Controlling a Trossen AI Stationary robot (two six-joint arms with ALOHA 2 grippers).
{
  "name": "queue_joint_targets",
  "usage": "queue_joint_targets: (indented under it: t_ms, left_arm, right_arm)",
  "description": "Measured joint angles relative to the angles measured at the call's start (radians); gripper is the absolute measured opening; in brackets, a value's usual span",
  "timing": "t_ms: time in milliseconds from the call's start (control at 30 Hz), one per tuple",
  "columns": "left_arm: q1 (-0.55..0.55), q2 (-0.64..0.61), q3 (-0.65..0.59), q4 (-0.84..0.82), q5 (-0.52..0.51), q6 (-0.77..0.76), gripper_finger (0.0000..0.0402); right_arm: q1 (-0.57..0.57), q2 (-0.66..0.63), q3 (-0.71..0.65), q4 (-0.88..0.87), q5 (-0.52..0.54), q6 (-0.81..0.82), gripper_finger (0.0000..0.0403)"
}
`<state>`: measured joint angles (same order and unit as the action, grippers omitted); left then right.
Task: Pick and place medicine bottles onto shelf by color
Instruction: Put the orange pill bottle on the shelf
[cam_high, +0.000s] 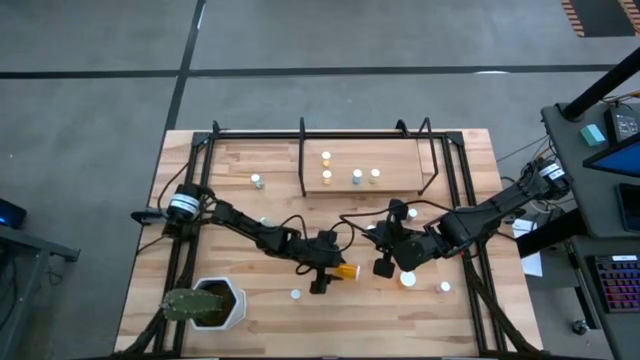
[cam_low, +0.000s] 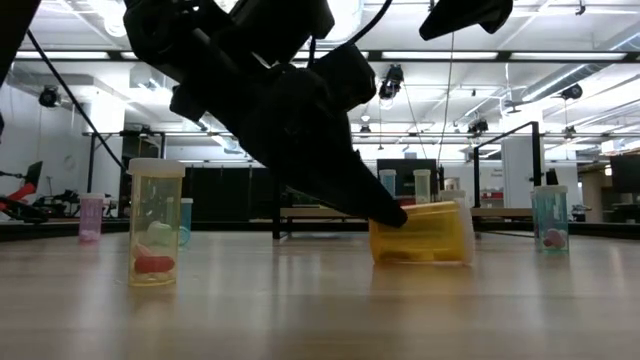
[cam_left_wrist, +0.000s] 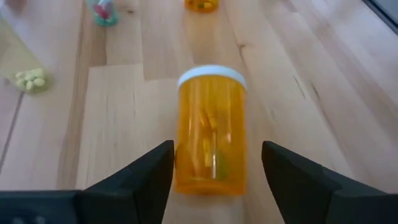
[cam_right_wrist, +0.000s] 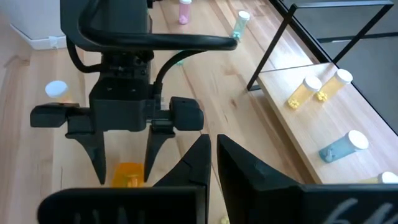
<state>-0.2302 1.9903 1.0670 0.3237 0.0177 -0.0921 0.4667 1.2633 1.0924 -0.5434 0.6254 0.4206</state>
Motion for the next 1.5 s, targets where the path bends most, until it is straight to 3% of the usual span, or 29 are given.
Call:
queue_joint_targets:
  t_ms: [500,767,867,967,1067,1200,1500]
  left_arm:
    - [0.002,0.0,-0.024,0.043,-0.029,-0.003,0.0148]
    - [0.002,-0.11,-0.124,0.294,-0.085,0.074,0.015]
    - [0.002,-0.185,-0.194,0.416,-0.093,0.114,0.015]
    - [0.001,-0.268,-0.27,0.533,-0.125,0.165,0.015]
    - [0.002,-0.342,-0.337,0.604,-0.13,0.193,0.015]
    - [0.002,-0.425,-0.379,0.623,-0.13,0.221,0.015]
    - [0.002,-0.477,-0.407,0.64,-0.132,0.257,0.015]
  right_arm:
    - [0.0,0.0,0.0,0.0,0.001,-0.003,0.0017]
    - [0.043,-0.053,-0.005,0.019,0.038,-0.054,0.0017]
    - [0.1,-0.083,-0.041,0.106,0.121,-0.153,0.0017]
    - [0.171,-0.102,-0.106,0.304,0.229,-0.302,0.0017]
    - [0.196,-0.11,-0.158,0.468,0.256,-0.374,0.0023]
    - [0.187,-0.096,-0.162,0.481,0.23,-0.332,0.0065]
    - [0.163,-0.006,-0.039,0.482,0.205,-0.322,0.025]
